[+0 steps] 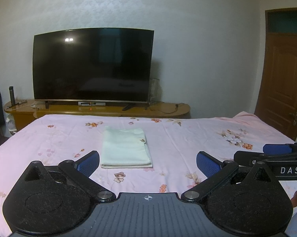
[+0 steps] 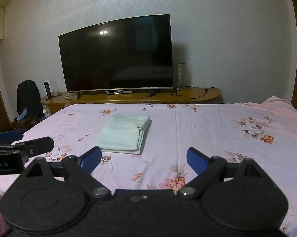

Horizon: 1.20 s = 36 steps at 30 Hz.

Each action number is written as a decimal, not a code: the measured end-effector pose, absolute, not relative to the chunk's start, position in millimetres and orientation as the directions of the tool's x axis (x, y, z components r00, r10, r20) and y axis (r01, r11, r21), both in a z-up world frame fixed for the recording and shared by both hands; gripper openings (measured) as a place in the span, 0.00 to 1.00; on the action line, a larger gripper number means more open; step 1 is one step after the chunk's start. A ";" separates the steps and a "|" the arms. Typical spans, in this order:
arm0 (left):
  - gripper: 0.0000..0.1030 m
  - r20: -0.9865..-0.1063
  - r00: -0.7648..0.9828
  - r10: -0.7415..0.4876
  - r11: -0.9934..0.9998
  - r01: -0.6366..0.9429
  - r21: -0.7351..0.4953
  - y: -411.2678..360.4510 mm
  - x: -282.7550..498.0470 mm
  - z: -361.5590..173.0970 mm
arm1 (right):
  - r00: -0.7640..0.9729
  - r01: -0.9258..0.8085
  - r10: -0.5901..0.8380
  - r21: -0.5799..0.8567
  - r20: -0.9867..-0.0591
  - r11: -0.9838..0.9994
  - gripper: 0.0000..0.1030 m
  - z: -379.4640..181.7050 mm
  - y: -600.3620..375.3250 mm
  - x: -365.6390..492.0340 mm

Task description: Fold small clothes

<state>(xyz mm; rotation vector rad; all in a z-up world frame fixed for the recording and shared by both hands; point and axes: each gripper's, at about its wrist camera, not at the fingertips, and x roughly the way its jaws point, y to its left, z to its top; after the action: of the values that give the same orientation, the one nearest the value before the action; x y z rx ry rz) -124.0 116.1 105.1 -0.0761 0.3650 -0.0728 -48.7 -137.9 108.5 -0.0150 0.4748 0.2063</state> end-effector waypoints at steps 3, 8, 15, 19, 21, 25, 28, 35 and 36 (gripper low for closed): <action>1.00 -0.353 0.931 -0.090 0.995 0.065 -0.081 116.8 -122.4 104.9 | 0.869 -0.202 0.195 0.034 -0.456 0.979 0.90 108.5 -137.9 -48.7; 1.00 -0.352 0.932 -0.090 0.995 0.068 -0.074 115.5 -122.2 105.9 | 0.870 -0.203 0.196 0.034 -0.453 0.979 0.90 109.5 -137.7 -48.1; 1.00 -0.348 0.933 -0.088 0.995 0.067 -0.073 114.1 -123.1 105.8 | 0.871 -0.198 0.192 0.033 -0.453 0.980 0.90 109.8 -135.7 -48.1; 1.00 -0.347 0.934 -0.088 0.995 0.067 -0.071 111.4 -124.9 104.8 | 0.872 -0.196 0.187 0.027 -0.453 0.980 0.90 109.8 -134.0 -46.7; 1.00 -0.349 0.933 -0.088 0.995 0.068 -0.068 112.2 -124.1 104.4 | 0.872 -0.194 0.186 0.027 -0.453 0.981 0.90 109.4 -132.9 -46.7; 1.00 -0.350 0.933 -0.083 0.996 0.064 -0.066 113.0 -123.3 104.3 | 0.871 -0.198 0.186 0.022 -0.454 0.980 0.90 109.2 -131.2 -47.3; 1.00 -0.351 0.933 -0.081 0.996 0.062 -0.067 112.9 -122.6 104.8 | 0.871 -0.195 0.182 0.019 -0.455 0.981 0.91 109.0 -127.5 -48.1; 1.00 -0.331 0.938 -0.105 0.994 0.088 -0.065 114.4 -121.9 105.0 | 0.871 -0.196 0.181 0.016 -0.457 0.981 0.91 108.9 -126.4 -47.4; 1.00 -0.329 0.938 -0.110 0.993 0.094 -0.065 114.9 -121.8 104.8 | 0.871 -0.195 0.180 0.014 -0.456 0.981 0.91 108.4 -125.9 -47.4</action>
<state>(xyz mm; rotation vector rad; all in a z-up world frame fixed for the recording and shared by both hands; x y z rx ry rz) -121.8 114.9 104.8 -0.0489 0.3391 -0.1044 -47.4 -125.9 108.4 -0.0324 0.4737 0.1958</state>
